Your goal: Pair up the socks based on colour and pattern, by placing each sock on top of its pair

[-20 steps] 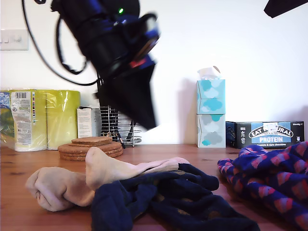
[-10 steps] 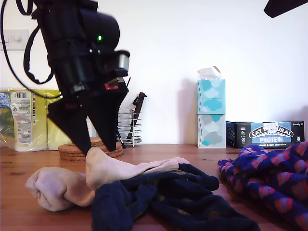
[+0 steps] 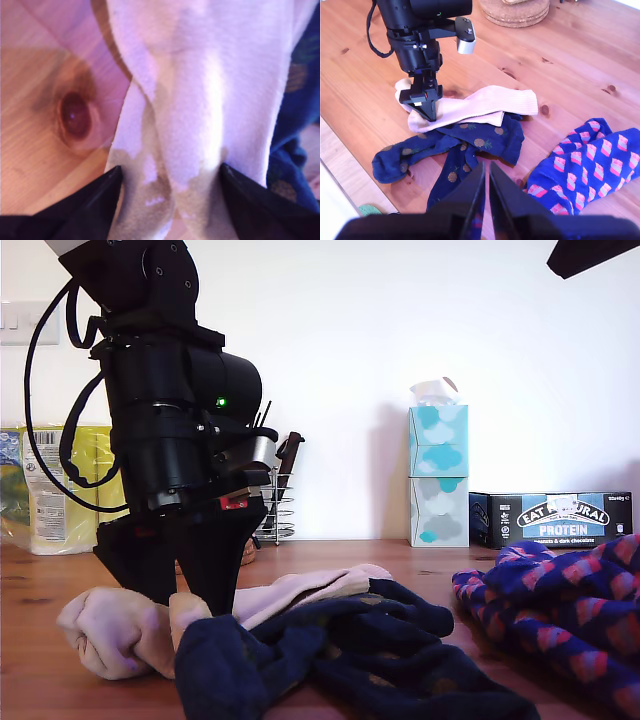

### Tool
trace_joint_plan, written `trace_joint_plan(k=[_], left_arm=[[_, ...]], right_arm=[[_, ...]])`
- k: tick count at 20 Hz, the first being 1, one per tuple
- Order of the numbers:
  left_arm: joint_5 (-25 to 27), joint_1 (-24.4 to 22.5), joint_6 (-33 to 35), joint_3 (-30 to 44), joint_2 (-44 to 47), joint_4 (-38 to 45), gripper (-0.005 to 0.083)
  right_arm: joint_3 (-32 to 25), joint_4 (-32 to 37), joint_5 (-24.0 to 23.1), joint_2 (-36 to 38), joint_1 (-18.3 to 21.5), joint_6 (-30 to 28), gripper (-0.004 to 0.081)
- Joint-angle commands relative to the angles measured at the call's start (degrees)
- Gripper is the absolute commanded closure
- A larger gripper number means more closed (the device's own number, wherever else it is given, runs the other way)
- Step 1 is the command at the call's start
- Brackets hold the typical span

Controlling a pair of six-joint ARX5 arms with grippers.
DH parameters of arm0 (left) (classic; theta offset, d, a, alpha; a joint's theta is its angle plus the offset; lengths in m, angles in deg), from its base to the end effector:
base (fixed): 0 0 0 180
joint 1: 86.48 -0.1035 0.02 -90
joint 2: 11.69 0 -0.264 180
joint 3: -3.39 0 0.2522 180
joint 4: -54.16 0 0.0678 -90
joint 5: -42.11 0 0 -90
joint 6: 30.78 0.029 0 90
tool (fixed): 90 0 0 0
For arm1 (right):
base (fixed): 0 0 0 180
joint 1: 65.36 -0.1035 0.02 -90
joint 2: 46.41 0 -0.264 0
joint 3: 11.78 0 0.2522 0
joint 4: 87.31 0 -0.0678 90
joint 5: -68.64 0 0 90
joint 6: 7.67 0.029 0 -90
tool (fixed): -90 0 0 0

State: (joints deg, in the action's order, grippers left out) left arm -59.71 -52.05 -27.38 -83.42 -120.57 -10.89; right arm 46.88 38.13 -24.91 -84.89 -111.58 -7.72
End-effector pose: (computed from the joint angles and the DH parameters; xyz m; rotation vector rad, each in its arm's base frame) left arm 0.2804 -0.1994 0.1625 0.3500 1.5080 -0.6885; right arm 0.0912 0.0925 0.3001 -0.2591 0.5565 0.7221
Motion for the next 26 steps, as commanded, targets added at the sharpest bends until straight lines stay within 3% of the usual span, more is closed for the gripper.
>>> trace_joint_plan(k=[1,2,3,11,15,21,25,26], left_arm=[[0.1,0.0,1.2,0.6,-1.3,0.6,0.0636],[0.1,0.0,1.4,0.6,-1.3,0.7,0.0761],[0.1,-0.2,1.6,0.6,-1.3,0.6,0.0791],[-2.2,-1.7,1.1,-1.0,6.5,-0.1,0.0794],[-1.7,-4.8,0.9,-1.0,11.6,-1.2,0.0794],[6.6,-12.1,-0.5,-0.3,11.8,-6.2,0.0794],[9.1,-16.0,-2.4,-0.1,11.8,-10.0,0.0789],[9.1,-16.4,-2.5,-0.1,11.8,-10.3,0.0750]], right_arm=[[0.6,0.1,0.0,0.0,-0.1,0.1,0.0781],[0.6,0.2,0.0,0.0,-0.1,0.0,0.0781],[0.6,0.2,0.0,0.0,-0.1,0.0,0.0781],[0.6,-1.0,0.2,0.0,-0.1,0.0,0.0781],[0.6,-0.6,0.2,-0.2,-0.1,0.0,0.0781],[0.6,-0.5,0.6,-2.0,-0.1,0.0,0.0781],[0.6,0.7,0.6,-3.4,-0.1,0.0,0.0781],[0.6,1.0,0.6,-3.7,-0.1,0.0,0.0781]])
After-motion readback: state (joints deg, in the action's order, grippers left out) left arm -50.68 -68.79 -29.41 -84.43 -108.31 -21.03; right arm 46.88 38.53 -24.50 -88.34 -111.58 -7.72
